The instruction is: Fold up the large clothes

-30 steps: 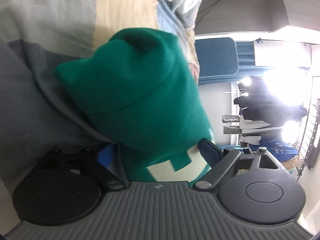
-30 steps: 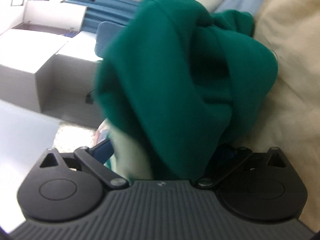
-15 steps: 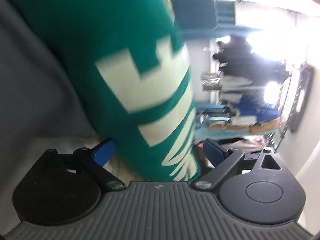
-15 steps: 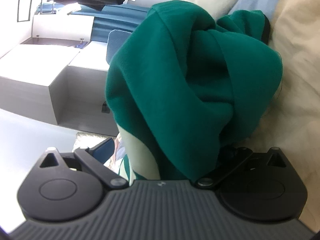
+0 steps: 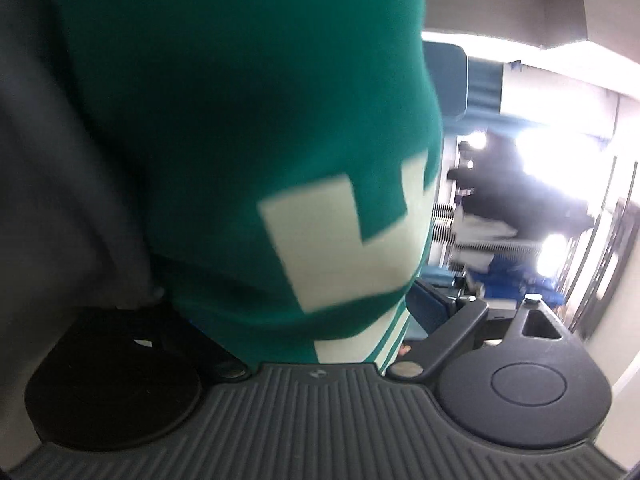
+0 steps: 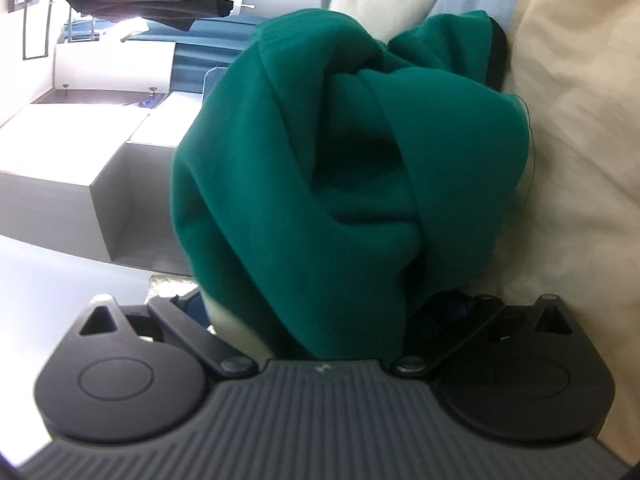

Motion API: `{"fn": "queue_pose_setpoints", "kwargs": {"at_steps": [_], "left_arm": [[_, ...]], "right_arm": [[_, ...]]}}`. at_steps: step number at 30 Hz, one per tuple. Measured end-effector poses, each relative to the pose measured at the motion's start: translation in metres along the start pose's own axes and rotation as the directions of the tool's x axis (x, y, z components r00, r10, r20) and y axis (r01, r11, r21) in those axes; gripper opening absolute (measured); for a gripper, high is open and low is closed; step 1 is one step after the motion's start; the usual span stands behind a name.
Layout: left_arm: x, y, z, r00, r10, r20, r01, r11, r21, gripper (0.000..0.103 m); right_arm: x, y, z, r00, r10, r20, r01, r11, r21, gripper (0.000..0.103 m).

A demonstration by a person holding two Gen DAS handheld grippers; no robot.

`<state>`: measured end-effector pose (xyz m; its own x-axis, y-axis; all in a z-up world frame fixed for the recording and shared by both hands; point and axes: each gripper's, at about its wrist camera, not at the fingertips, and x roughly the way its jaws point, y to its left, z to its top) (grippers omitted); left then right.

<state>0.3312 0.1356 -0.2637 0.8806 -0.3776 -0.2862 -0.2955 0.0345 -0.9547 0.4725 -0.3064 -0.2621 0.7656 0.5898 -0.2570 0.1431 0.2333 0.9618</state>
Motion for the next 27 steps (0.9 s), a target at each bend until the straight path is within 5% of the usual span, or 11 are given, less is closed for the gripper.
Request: {"fn": "queue_pose_setpoints", "kwargs": {"at_steps": [11,19,21,27], "left_arm": [[-0.051,0.008,0.021,0.980,0.054,0.193,-0.040,0.996,-0.077,0.096],[-0.038,0.016,0.029,0.970,0.068,0.233,-0.060,0.997,-0.044,0.096],[-0.036,0.015,0.028,0.971,0.060,0.232,-0.057,0.998,-0.021,0.092],[-0.043,0.013,0.039,0.973,0.034,0.230,-0.053,0.995,0.080,0.058]], "right_arm": [[0.009,0.007,-0.001,0.997,-0.074,0.007,0.074,0.997,-0.032,0.103],[0.033,0.023,-0.009,0.992,-0.124,0.030,0.127,0.972,-0.197,0.101],[0.031,0.024,-0.007,0.993,-0.111,0.031,0.115,0.969,-0.217,0.081],[0.012,0.035,-0.002,1.000,-0.018,0.024,0.024,0.959,-0.283,0.047]]}}
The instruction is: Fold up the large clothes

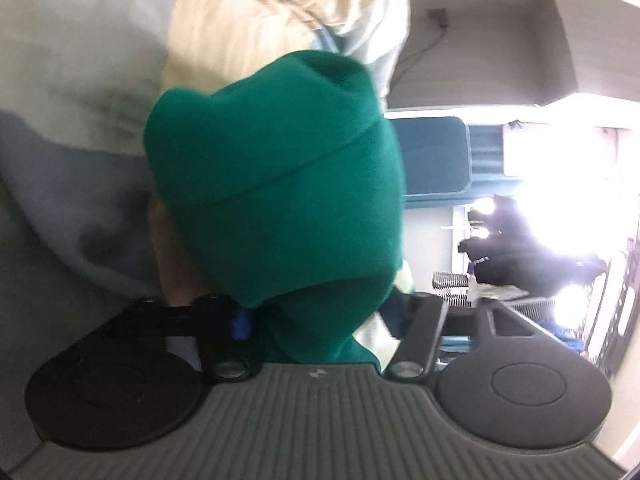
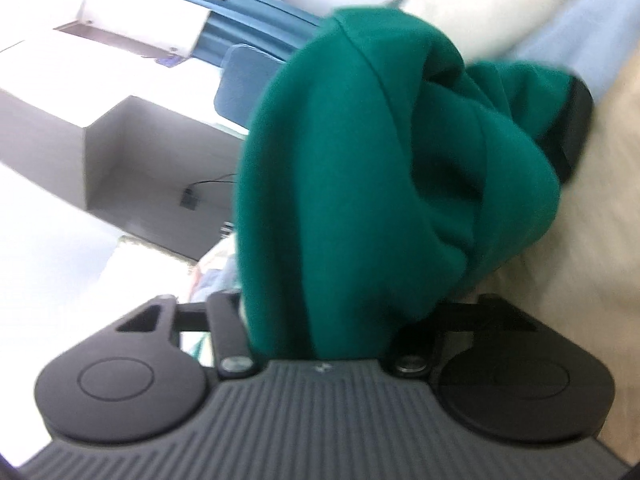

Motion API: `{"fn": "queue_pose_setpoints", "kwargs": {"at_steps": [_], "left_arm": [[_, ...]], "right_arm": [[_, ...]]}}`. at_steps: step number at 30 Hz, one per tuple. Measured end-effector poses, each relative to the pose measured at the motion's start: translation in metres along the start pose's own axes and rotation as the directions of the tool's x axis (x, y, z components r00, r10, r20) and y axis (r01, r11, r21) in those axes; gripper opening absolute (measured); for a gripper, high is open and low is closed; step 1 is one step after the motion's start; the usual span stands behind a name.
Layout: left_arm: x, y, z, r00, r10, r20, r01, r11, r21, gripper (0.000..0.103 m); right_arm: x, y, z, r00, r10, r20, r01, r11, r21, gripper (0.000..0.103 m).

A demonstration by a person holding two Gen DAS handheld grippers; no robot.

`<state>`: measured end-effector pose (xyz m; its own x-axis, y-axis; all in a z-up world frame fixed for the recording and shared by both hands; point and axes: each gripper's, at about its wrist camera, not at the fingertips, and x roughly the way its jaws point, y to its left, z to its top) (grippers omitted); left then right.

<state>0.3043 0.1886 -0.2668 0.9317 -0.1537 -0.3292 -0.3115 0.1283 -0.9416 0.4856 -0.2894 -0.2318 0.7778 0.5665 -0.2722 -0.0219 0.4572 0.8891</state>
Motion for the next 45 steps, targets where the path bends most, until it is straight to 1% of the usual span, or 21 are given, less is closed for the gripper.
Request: {"fn": "queue_pose_setpoints", "kwargs": {"at_steps": [2,4,5,9,12,15,16,17,19,20,23,25,26,27,31,32,36,38,39,41,45], "left_arm": [[-0.002,-0.006,-0.001,1.000,-0.013,0.001,0.013,0.999,0.039,0.048],[-0.007,-0.010,-0.003,1.000,-0.028,-0.003,0.028,0.996,0.079,0.044],[-0.002,-0.012,-0.010,0.999,-0.039,-0.009,0.040,0.995,0.089,0.042],[-0.012,-0.025,-0.020,0.994,-0.091,-0.053,0.098,0.986,0.134,0.037],[-0.019,-0.042,-0.035,0.986,-0.140,-0.091,0.154,0.972,0.179,0.030],[-0.022,-0.068,-0.053,0.972,-0.203,-0.122,0.226,0.949,0.220,0.024],[-0.023,-0.078,-0.060,0.965,-0.230,-0.130,0.255,0.938,0.236,0.019],[-0.020,-0.091,-0.065,0.956,-0.257,-0.144,0.286,0.926,0.247,0.019],[-0.015,-0.109,-0.088,0.945,-0.265,-0.193,0.310,0.913,0.266,0.019],[-0.007,-0.119,-0.103,0.934,-0.264,-0.239,0.328,0.899,0.290,0.019],[0.001,-0.132,-0.156,0.918,-0.232,-0.322,0.341,0.876,0.341,0.019],[0.014,-0.128,-0.191,0.902,-0.213,-0.375,0.347,0.876,0.336,0.019],[0.010,-0.123,-0.215,0.892,-0.211,-0.400,0.355,0.875,0.330,0.019],[0.013,-0.120,-0.230,0.884,-0.209,-0.417,0.362,0.872,0.330,0.019],[0.031,-0.106,-0.284,0.855,-0.192,-0.482,0.390,0.850,0.353,0.019],[0.032,-0.105,-0.296,0.852,-0.181,-0.492,0.393,0.842,0.369,0.019],[0.035,-0.088,-0.344,0.849,-0.108,-0.517,0.378,0.808,0.453,0.019],[0.037,-0.073,-0.355,0.852,-0.059,-0.520,0.349,0.803,0.482,0.019],[0.039,-0.066,-0.358,0.854,-0.040,-0.519,0.337,0.801,0.494,0.019],[0.044,-0.052,-0.367,0.859,0.012,-0.511,0.297,0.801,0.519,0.019],[0.061,-0.031,-0.376,0.858,0.085,-0.507,0.239,0.808,0.539,0.019]], "right_arm": [[-0.010,0.012,0.004,1.000,0.022,0.009,-0.022,0.999,-0.044,0.041],[-0.021,0.022,0.006,0.999,0.045,0.018,-0.043,0.996,-0.083,0.037],[-0.029,0.027,0.007,0.998,0.056,0.023,-0.053,0.993,-0.108,0.036],[-0.067,0.044,0.018,0.992,0.114,0.054,-0.104,0.982,-0.160,0.034],[-0.102,0.057,0.032,0.985,0.148,0.083,-0.130,0.973,-0.191,0.034],[-0.141,0.067,0.050,0.977,0.175,0.119,-0.143,0.961,-0.236,0.033],[-0.154,0.071,0.056,0.974,0.182,0.131,-0.144,0.956,-0.257,0.033],[-0.166,0.073,0.061,0.973,0.186,0.140,-0.142,0.950,-0.277,0.033],[-0.192,0.073,0.074,0.969,0.187,0.161,-0.131,0.944,-0.303,0.032],[-0.206,0.069,0.081,0.967,0.186,0.175,-0.127,0.944,-0.306,0.032],[-0.241,0.048,0.100,0.963,0.154,0.220,-0.085,0.952,-0.294,0.031],[-0.266,0.025,0.111,0.959,0.120,0.257,-0.046,0.960,-0.276,0.031],[-0.281,0.010,0.117,0.955,0.106,0.278,-0.033,0.966,-0.257,0.031],[-0.285,0.001,0.121,0.950,0.094,0.299,-0.023,0.972,-0.233,0.031],[-0.308,-0.057,0.134,0.930,0.052,0.364,-0.007,0.992,-0.124,0.030],[-0.311,-0.070,0.136,0.928,0.039,0.371,0.000,0.995,-0.103,0.030],[-0.312,-0.116,0.134,0.927,-0.008,0.376,0.026,0.999,-0.043,0.030],[-0.313,-0.137,0.131,0.926,-0.014,0.377,0.026,0.999,-0.027,0.030],[-0.308,-0.139,0.124,0.926,-0.016,0.377,0.026,0.999,-0.022,0.030],[-0.302,-0.147,0.123,0.927,-0.017,0.376,0.027,0.999,-0.020,0.030],[-0.302,-0.164,0.121,0.927,-0.020,0.375,0.024,1.000,-0.008,0.030]]}}
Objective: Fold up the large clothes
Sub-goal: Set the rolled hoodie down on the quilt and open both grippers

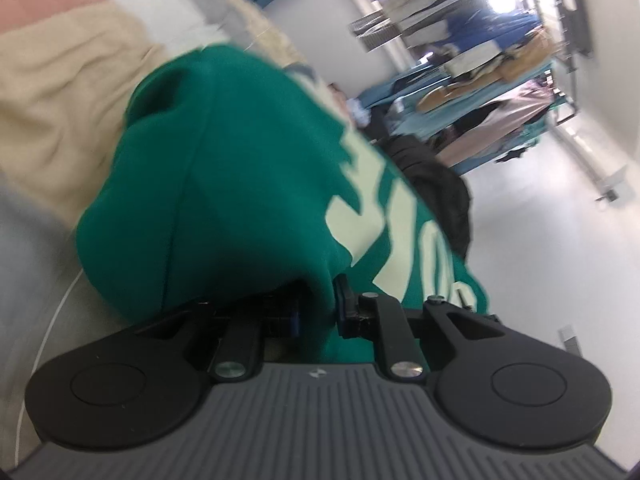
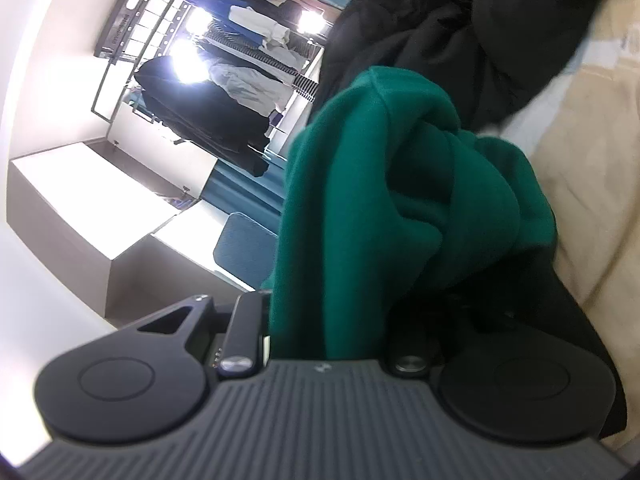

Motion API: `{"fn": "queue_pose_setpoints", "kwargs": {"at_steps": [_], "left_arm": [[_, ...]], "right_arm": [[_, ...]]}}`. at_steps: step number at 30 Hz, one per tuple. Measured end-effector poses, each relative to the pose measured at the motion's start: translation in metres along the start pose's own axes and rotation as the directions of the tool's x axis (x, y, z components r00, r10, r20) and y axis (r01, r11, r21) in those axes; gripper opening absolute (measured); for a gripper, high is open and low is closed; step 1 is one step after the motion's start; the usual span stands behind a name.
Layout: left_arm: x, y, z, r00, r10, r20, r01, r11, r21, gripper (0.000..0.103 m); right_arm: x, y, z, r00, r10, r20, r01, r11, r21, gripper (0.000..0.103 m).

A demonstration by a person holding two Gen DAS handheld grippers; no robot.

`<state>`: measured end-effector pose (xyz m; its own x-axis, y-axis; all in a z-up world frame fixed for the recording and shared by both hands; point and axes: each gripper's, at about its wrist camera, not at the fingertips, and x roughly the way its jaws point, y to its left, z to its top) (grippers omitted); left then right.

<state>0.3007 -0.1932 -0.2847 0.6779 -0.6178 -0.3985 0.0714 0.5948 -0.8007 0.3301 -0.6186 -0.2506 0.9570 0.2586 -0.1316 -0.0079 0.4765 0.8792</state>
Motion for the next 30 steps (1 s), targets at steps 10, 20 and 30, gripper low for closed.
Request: {"fn": "queue_pose_setpoints", "kwargs": {"at_steps": [10,20,30], "left_arm": [[0.017,-0.004,0.008,0.999,0.040,-0.010,-0.040,0.998,0.046,0.020],[-0.021,-0.032,0.021,0.994,0.112,-0.017,-0.109,0.984,0.139,0.068],[-0.108,-0.086,0.036,0.967,0.241,0.078,-0.253,0.903,0.346,0.068]], "right_arm": [[0.000,-0.009,-0.002,1.000,-0.013,0.000,0.013,0.999,0.045,0.031],[-0.019,0.009,0.007,0.995,-0.097,-0.028,0.099,0.991,0.084,0.087],[-0.104,0.077,0.034,0.985,-0.158,0.068,0.163,0.983,-0.087,0.087]]}}
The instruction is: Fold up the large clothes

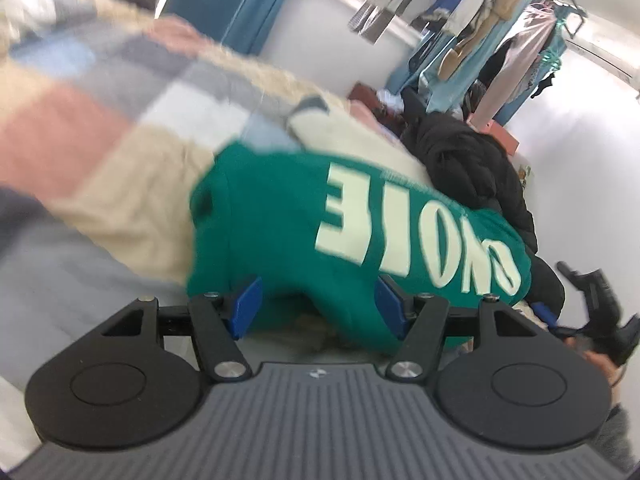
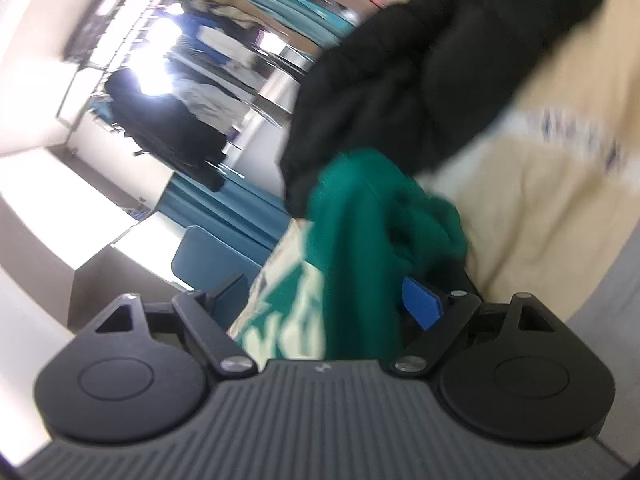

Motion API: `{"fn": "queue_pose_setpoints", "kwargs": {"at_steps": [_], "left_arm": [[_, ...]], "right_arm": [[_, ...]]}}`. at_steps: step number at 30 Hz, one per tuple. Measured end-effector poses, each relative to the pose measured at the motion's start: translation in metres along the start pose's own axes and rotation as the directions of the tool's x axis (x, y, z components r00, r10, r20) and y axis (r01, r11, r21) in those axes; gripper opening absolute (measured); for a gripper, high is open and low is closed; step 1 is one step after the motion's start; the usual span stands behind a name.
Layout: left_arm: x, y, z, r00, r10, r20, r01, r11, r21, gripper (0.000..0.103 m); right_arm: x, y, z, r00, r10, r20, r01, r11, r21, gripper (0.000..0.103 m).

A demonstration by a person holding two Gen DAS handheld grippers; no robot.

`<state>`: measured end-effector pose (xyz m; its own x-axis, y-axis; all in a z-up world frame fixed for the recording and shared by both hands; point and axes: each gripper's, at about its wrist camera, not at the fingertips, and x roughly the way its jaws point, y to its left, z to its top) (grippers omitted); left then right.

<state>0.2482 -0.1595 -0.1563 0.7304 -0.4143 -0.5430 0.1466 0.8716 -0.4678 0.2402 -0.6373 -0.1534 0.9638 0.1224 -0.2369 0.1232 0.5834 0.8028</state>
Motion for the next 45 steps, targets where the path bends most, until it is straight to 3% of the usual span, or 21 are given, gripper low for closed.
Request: {"fn": "queue_pose_setpoints", "kwargs": {"at_steps": [5,10,16,23,32,42,45], "left_arm": [[-0.056,-0.032,0.026,0.995,0.013,0.098,-0.023,0.995,0.101,0.068],[-0.109,-0.070,0.042,0.985,-0.018,0.171,-0.016,0.980,0.199,0.068],[-0.166,-0.107,0.039,0.973,-0.043,0.226,-0.029,0.952,0.306,0.068],[-0.208,-0.119,0.014,0.967,-0.044,0.253,-0.047,0.939,0.342,0.068],[-0.215,-0.106,-0.021,0.972,-0.043,0.232,-0.035,0.946,0.322,0.068],[-0.210,-0.101,-0.032,0.973,-0.032,0.228,-0.048,0.940,0.338,0.070],[-0.209,-0.101,-0.033,0.972,-0.030,0.232,-0.056,0.933,0.356,0.076]], "right_arm": [[-0.044,0.074,0.015,0.996,0.074,0.050,-0.064,0.981,-0.182,0.087],[-0.087,0.148,0.010,0.986,0.163,0.046,-0.138,0.930,-0.340,0.087],[-0.130,0.209,-0.026,0.989,0.151,0.001,-0.128,0.842,-0.524,0.087],[-0.155,0.223,-0.065,0.991,0.117,-0.066,-0.134,0.797,-0.590,0.086],[-0.167,0.222,-0.107,0.994,0.030,-0.102,-0.091,0.740,-0.667,0.086],[-0.169,0.211,-0.132,0.992,-0.056,-0.111,-0.035,0.732,-0.680,0.085],[-0.169,0.208,-0.135,0.990,-0.064,-0.128,-0.041,0.733,-0.679,0.085]]}}
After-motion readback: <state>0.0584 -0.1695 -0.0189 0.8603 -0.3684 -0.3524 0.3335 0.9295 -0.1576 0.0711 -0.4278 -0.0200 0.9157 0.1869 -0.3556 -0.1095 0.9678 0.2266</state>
